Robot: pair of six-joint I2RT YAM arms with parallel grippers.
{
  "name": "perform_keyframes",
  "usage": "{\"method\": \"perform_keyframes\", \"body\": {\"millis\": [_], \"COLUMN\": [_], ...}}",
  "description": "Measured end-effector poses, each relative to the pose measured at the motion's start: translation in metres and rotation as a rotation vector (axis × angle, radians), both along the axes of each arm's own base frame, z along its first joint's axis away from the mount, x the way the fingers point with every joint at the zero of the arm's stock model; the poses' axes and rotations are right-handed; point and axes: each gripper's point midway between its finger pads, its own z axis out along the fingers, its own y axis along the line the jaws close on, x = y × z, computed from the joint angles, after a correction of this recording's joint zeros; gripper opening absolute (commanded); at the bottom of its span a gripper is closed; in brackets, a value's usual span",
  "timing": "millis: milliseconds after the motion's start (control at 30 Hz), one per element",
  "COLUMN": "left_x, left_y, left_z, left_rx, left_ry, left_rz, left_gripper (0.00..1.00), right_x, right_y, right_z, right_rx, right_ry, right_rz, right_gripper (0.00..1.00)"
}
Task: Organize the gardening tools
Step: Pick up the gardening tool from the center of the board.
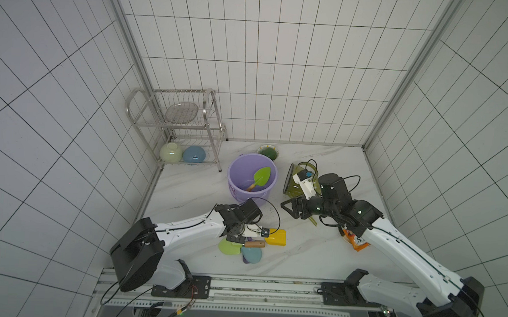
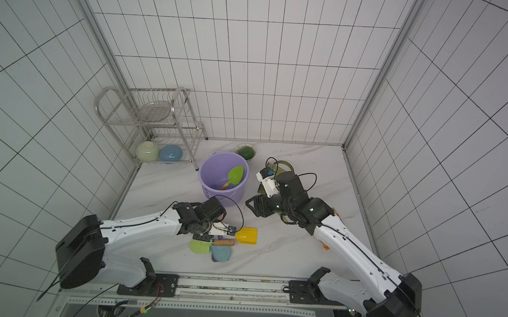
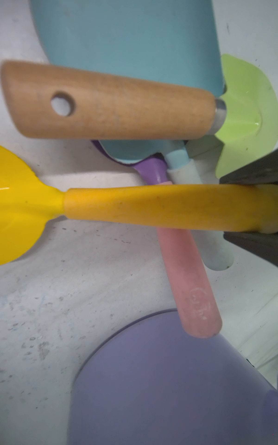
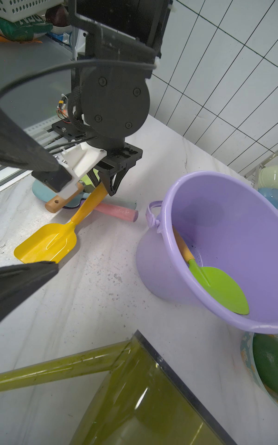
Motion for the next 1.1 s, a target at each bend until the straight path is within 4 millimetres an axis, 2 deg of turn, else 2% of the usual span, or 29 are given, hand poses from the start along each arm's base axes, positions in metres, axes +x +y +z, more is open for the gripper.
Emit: {"method": "perform_keyframes", "body": {"millis": [100,333,633,867,1100], "left_x": [-0.001,-0.003,0.028,0.028,0.022], "left_y": [-0.002,-0.007,0.009,0.009,0.006], "left_z": [0.008,0.039,0.104,0.142,0.145], "left_rx": [-0.03,-0.141,-0.371,-0.502,-0.532], "left_ry": [-0.009,-0.023,-0.066,-0.056,-0.017], "left_rz": [0.003,0.024,0.199,0.248,0.256], "left_gripper": [0.0,0.0,0.0,0.0,0.0], "right_x": [0.005,0.024,0.03,0.027,0.028], "right_y": [-0.004,-0.027,-0.049,-0.034,-0.015], "right_z": [-0.001,-0.007,0.011,0.015,0.014], "right_rx": [-0.003,0.011,0.134,0.24,0.298], "right_ry": [0.005,0.046,0.105,0.216,0.304], "right_rz": [-0.028,-0.165,-0.275,-0.227,-0.17], "right_gripper": [0.62,0.62,0.67,0.69,0.58]}}
